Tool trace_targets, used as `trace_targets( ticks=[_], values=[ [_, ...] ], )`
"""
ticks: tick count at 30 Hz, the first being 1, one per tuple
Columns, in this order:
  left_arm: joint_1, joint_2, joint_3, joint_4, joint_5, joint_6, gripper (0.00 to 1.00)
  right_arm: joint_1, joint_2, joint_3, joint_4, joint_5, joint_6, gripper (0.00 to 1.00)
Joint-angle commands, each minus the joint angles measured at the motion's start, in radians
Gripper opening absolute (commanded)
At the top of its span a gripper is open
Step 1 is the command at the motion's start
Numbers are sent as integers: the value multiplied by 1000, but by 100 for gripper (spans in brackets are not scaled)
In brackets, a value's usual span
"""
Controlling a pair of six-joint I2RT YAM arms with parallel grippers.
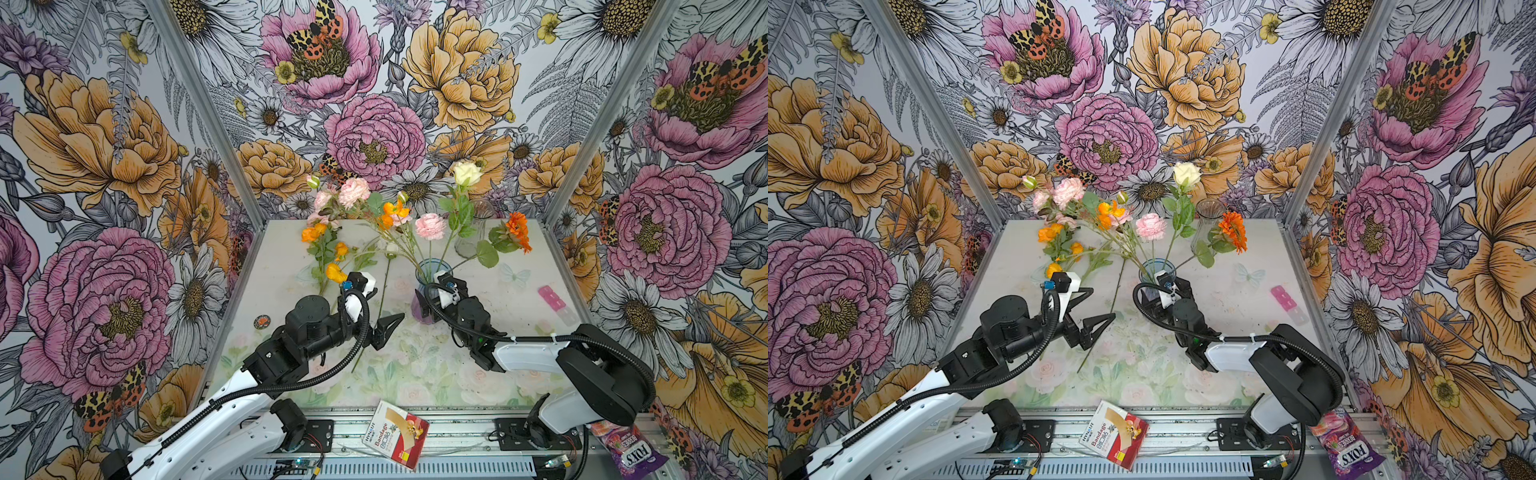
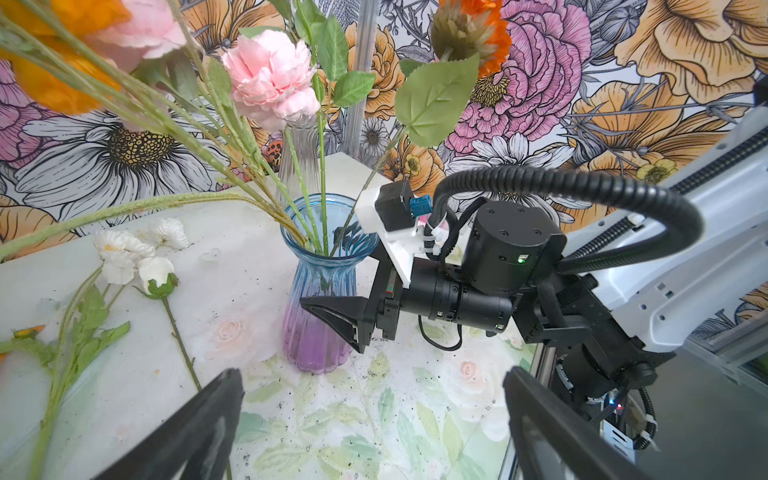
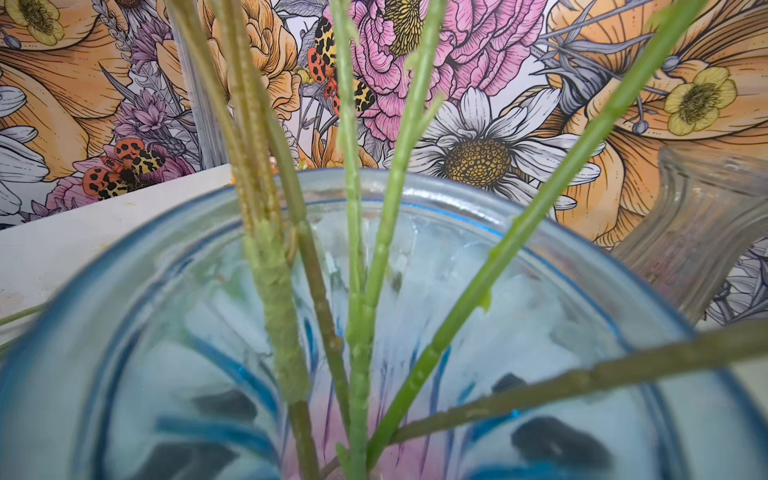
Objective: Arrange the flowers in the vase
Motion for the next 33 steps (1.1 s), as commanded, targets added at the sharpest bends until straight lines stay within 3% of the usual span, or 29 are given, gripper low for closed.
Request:
trace_targets(
  ticks=[1,14,28,33],
  values=[
    [9,10,24,-4,9,19,99,-11,38,35,143,17,-19,100],
    [14,10,-6,42,29,-4,99,-25,123,101,225,-3,-21,96],
    [20,-9,-24,54,34,-21,99,-25,99,49,327,-67,-62,74],
    [18,-24,-30,53,33,-28,99,-25,88,36,357,-65,-66,72]
  ],
)
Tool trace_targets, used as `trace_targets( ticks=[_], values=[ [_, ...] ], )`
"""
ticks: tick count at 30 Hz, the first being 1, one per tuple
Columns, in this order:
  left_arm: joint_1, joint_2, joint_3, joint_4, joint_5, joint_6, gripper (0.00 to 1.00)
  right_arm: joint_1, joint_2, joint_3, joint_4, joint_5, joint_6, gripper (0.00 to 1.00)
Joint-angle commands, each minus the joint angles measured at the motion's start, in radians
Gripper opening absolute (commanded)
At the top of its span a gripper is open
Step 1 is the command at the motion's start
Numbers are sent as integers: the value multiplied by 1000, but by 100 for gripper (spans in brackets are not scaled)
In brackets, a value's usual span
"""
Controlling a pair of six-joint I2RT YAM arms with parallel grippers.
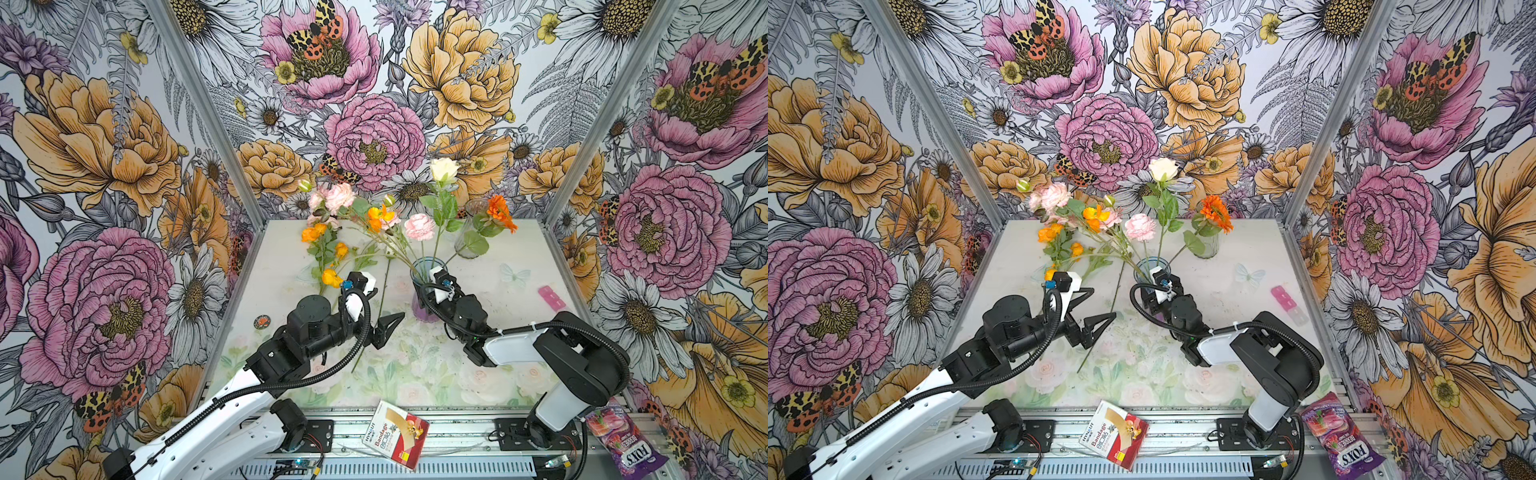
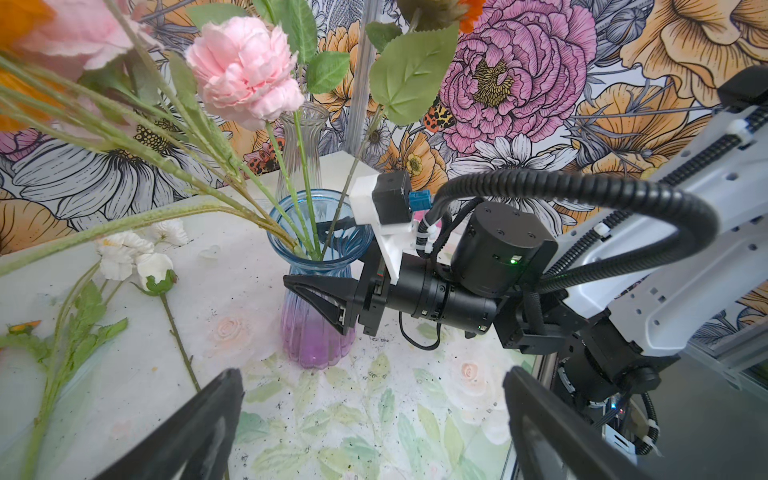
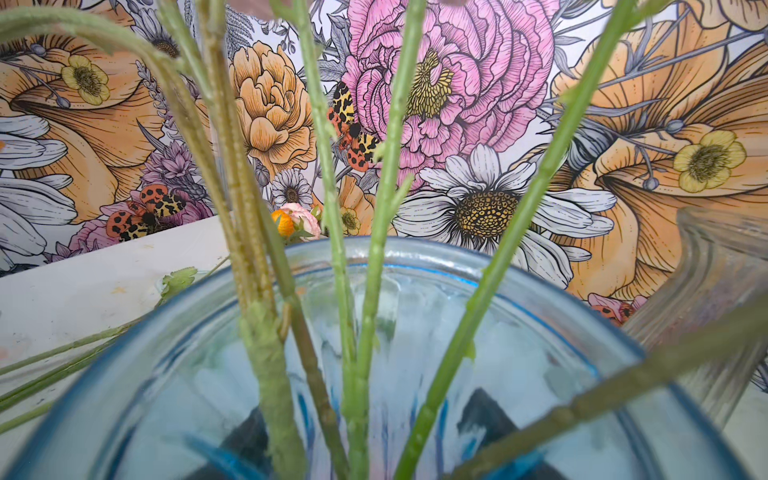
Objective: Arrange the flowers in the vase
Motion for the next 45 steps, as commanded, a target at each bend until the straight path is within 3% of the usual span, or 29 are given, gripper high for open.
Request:
trace_targets(
  ticks=[1,11,21,30,39,45],
  values=[
    [10,-25,-13,25,25,-17,99,-5,-30,-2,157,-10,-25,71],
    [8,-34,-19,22,26,-20,98,-6,-40,-10,251,5,-47,68],
    [10,-33,-15,6,18,-8,98,-84,40,152,258,-23,20,64],
    [18,-4,5,-22,6,15,98,-205,231,435,215,-152,103,63],
    [47,22,56,-78,-19,18,98,-322,442,811,13,-336,161,62],
    [55,-12,57,-109,-61,18,99,-336,530,976,-119,-380,136,62]
  ],
)
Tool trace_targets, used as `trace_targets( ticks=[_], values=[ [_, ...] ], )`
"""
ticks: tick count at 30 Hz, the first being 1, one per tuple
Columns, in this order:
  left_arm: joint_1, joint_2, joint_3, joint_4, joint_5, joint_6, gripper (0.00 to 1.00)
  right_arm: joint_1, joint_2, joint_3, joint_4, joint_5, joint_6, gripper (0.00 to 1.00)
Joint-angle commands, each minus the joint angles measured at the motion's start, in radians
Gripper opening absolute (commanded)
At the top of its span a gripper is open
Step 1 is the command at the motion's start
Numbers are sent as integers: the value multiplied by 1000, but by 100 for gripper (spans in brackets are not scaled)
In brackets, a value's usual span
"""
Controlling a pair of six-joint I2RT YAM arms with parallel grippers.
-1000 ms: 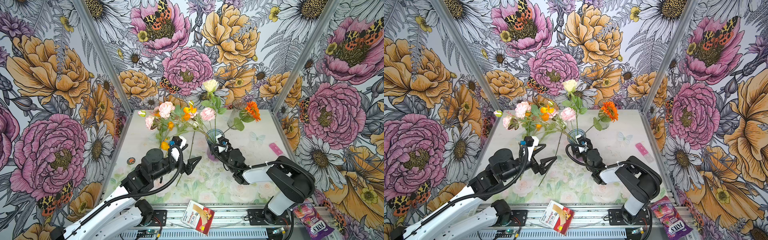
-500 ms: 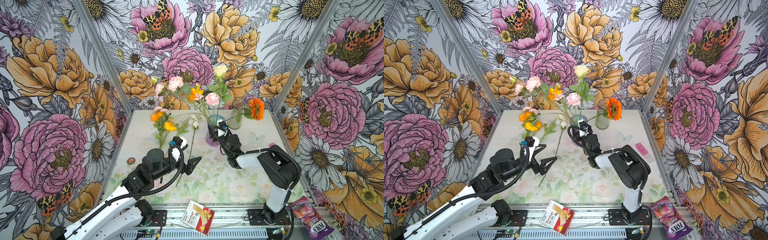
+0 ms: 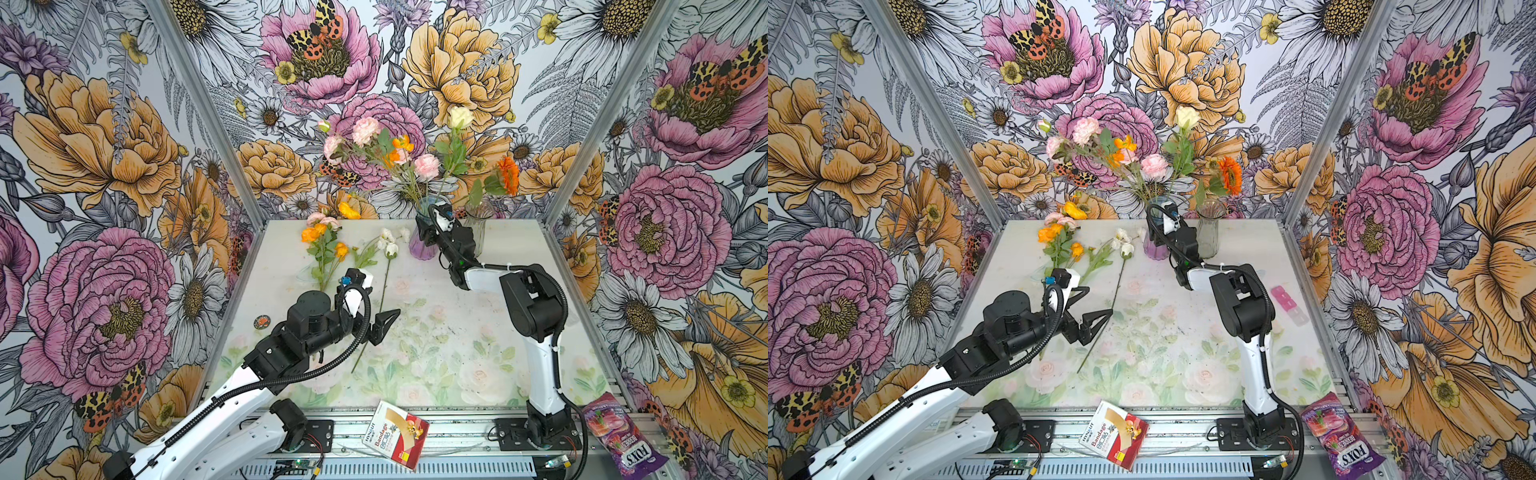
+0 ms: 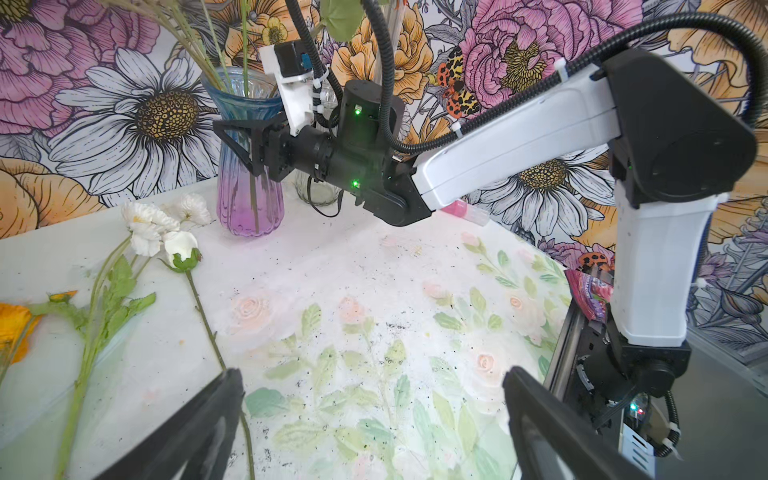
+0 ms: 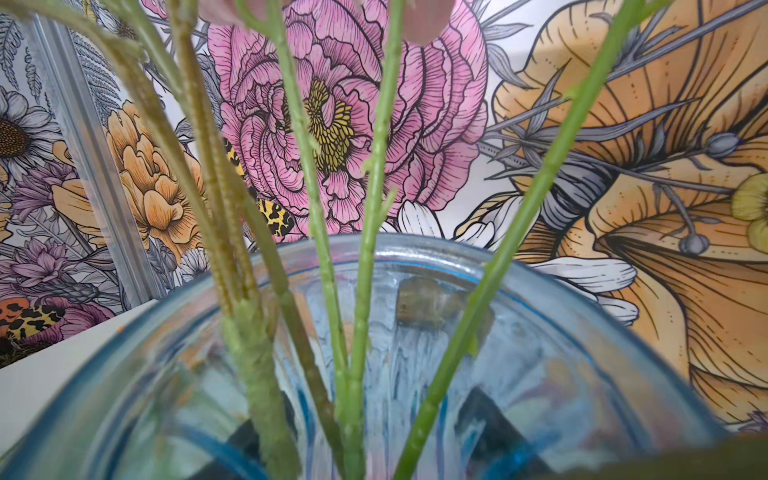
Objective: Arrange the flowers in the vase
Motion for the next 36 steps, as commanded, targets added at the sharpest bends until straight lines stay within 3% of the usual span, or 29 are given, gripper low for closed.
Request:
trace_targets(
  ticks=[1,8,22,25,31,36],
  values=[
    [16,-27,17,-27,-43,9,99,4,0,131,90,-67,20,62],
    [25,-39,6,-35,-54,-4,99,-1,50,196,17,-77,13,62],
    [25,32,31,1,-17,-5,99,-24,89,196,40,-85,32,64],
    [25,35,29,8,-12,1,99,-23,86,197,21,-88,31,68],
    [25,37,30,9,-21,3,99,-22,78,195,-7,-87,20,87],
    [25,31,30,8,-24,1,99,-22,73,191,-25,-84,14,91]
  ],
)
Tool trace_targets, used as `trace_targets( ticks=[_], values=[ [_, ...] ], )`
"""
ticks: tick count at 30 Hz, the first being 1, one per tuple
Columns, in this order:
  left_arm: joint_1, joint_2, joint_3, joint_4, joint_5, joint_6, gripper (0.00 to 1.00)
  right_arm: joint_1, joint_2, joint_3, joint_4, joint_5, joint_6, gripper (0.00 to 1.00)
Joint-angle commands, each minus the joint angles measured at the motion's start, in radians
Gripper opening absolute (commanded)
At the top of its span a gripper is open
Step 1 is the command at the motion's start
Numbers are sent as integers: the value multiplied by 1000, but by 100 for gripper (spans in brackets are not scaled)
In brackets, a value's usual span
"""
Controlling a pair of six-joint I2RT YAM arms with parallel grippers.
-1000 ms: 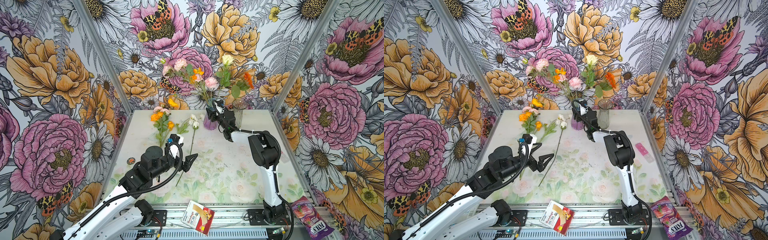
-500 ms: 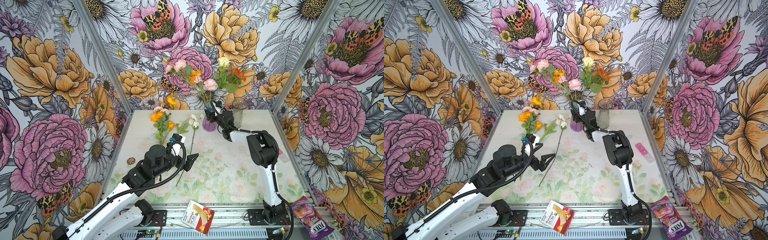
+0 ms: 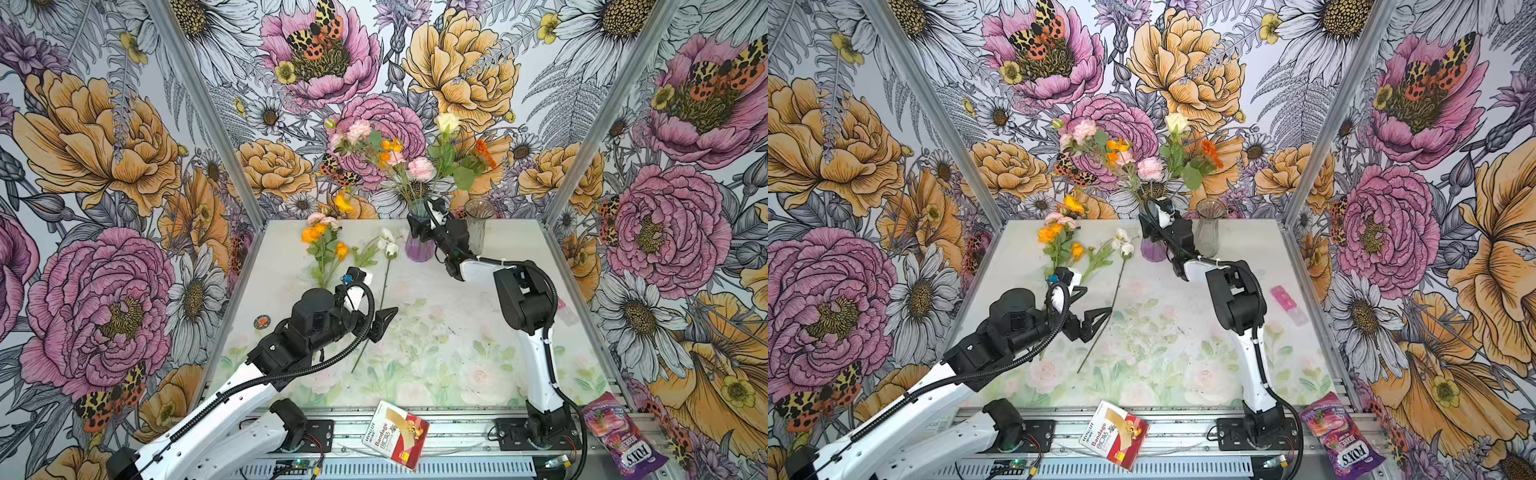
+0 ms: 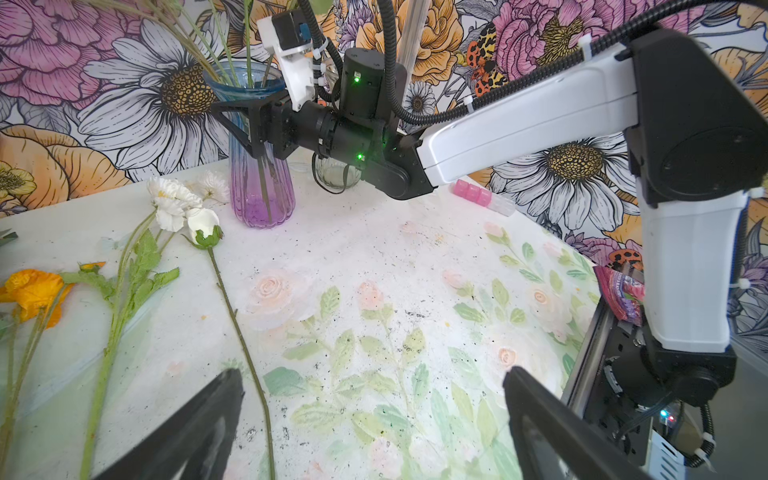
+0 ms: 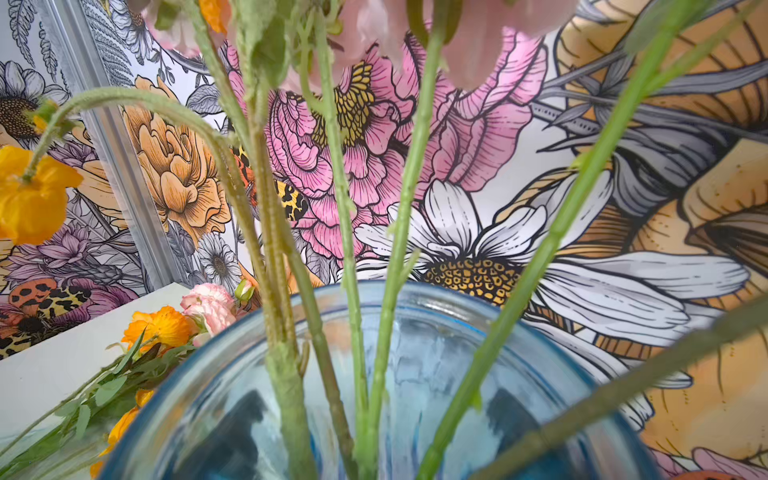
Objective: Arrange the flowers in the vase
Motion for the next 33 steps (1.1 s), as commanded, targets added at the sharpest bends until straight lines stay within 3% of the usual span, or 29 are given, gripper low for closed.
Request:
trace_targets(
  ticks=[1,16,33],
  values=[
    [10,-6,26,30,6,2,99,-5,-26,33,66,-4,3,92],
    [10,24,35,36,18,14,99,-6,-46,-10,75,9,-2,99],
    [10,37,56,38,40,18,99,-8,-104,-121,60,18,-20,99]
  ],
)
